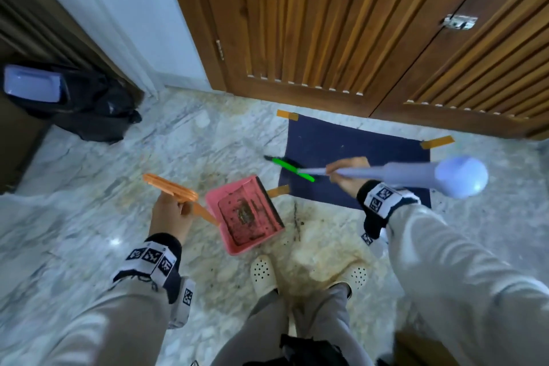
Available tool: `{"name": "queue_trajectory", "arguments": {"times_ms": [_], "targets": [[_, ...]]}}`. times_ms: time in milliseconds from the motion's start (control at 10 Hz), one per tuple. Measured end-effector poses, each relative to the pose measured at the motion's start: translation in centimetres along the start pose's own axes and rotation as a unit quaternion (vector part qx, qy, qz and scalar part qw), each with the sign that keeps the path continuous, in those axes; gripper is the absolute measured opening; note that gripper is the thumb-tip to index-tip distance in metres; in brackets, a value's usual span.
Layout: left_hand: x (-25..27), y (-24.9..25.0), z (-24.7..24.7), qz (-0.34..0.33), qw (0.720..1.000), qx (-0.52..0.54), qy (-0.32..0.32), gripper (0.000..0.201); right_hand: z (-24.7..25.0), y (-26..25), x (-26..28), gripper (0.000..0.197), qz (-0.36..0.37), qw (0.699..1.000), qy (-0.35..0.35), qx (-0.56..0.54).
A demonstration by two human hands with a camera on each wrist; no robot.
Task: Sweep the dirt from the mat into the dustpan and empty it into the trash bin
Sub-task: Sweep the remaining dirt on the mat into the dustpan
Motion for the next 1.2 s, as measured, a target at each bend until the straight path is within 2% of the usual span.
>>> {"name": "queue_trajectory", "arguments": {"times_ms": [100,200,300,400,500,600,700,800,900,1000,1100,1200], "targets": [[-0.7,-0.5,0.6,0.004,1.0,0.006,-0.015,0.013,-1.5,0.3,1.6,0.018,-0.032,0.997,-0.053,0.044],[-1.0,-0.3,0.4,-0.015,1.0,0.007,-0.027,0.014,0.2,-1.2,2.0,0.047,-0.027,0.995,-0.059,0.07],[-0.9,0.4,0.0,-0.009,0.999,0.013,-0.04,0.014,3.2,-3.0,0.6,0.026,-0.021,0.991,-0.048,0.12],[-1.0,1.0,0.0,-0.005,0.999,0.024,-0.036,0.013,6.0,-4.3,-0.5,0.019,0.005,0.997,0.07,0.04],[-1.2,1.0,0.2,-0.008,0.999,0.018,-0.03,0.005,6.4,-4.1,-1.3,0.018,-0.015,0.989,0.148,0.024],[-1.3,0.8,0.1,-0.016,0.999,0.015,-0.04,0.002,3.7,-3.1,-1.9,0.027,-0.04,0.992,0.068,0.099],[-1.3,0.9,-0.1,-0.033,0.998,0.01,-0.05,0.009,-0.6,-1.1,-1.1,0.031,-0.081,0.987,-0.011,0.138],[-1.4,1.0,-0.1,-0.052,0.997,0.008,-0.053,0.003,-2.8,-0.2,1.0,0.025,-0.086,0.982,-0.051,0.157],[-1.5,1.3,-0.1,-0.055,0.997,0.009,-0.051,0.006,-2.2,0.8,2.6,0.028,-0.078,0.98,-0.071,0.167],[-1.5,1.8,0.0,-0.039,0.998,0.006,-0.05,0.006,1.0,0.3,3.0,0.047,-0.088,0.985,-0.052,0.137],[-1.6,2.0,-0.5,-0.045,0.998,0.011,-0.047,0.014,4.0,-0.9,3.1,0.049,-0.033,0.996,0.031,0.077],[-1.4,1.9,-0.9,-0.028,0.998,0.016,-0.049,0.021,5.2,-1.2,3.7,0.028,0.032,0.992,0.117,0.019]]}}
Point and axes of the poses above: each hand's wrist, its own x-axis away from the middle knuckle, its own z-axis out of the back of the hand, y = z × x, the point moved 2 cm from there along -x, towards the middle knuckle, and after that the axes turned 9 degrees about y, right-handed, at the moved point
